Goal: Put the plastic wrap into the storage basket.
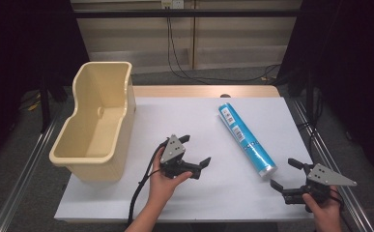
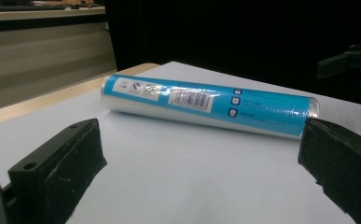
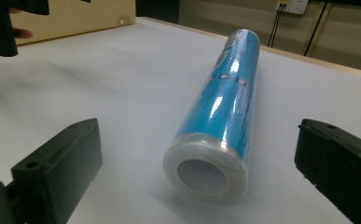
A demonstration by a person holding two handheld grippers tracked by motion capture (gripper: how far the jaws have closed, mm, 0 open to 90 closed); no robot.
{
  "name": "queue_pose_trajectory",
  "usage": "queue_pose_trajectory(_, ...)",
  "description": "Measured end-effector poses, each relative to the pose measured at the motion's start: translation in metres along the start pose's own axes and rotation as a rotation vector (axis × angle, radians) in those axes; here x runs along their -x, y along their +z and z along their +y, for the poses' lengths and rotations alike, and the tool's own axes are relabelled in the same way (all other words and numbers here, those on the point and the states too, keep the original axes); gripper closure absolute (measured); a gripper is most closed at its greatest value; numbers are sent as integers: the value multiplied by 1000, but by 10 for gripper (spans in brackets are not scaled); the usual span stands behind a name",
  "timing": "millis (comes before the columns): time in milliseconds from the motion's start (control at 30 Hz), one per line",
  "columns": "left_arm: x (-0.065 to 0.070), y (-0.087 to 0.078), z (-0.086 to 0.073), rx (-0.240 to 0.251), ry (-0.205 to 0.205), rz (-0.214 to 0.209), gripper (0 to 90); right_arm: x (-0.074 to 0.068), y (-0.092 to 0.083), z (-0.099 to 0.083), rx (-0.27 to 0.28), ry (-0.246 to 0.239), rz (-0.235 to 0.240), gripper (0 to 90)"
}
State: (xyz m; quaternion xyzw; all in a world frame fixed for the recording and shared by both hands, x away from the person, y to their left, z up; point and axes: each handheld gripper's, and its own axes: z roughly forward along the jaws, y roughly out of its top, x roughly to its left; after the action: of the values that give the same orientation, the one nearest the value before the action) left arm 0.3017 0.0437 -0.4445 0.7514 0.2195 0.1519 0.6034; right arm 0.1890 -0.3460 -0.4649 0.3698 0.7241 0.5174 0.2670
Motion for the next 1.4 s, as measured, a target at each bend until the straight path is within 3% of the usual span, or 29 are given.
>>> queue_pose_trajectory(133,2,17,6,-30,1,14,0,1,0,0,-1,0,-2,3)
queue_pose_trajectory(333,5,37,13,-35,-9,7,0,0,1,0,-1,-3,4,3)
queue_pose_trajectory(733,18,92,31,-101,-22,24,0,0,1,-1,-5,-3,-1,3)
queue_pose_trajectory(867,18,101,32,-104,-16,31,0,0,1,-1,-9,-3,0,3)
queue_pose_trajectory(1100,18,120,26,-110,-45,43,24,0,1,-1,-8,-1,2,3)
queue_pose_trajectory(1267,21,128,26,-134,-25,42,34,1,1,-1,-3,-4,1,3)
queue_pose_trajectory(1400,24,135,30,-125,-23,39,34,2,1,-2,-6,-3,0,3)
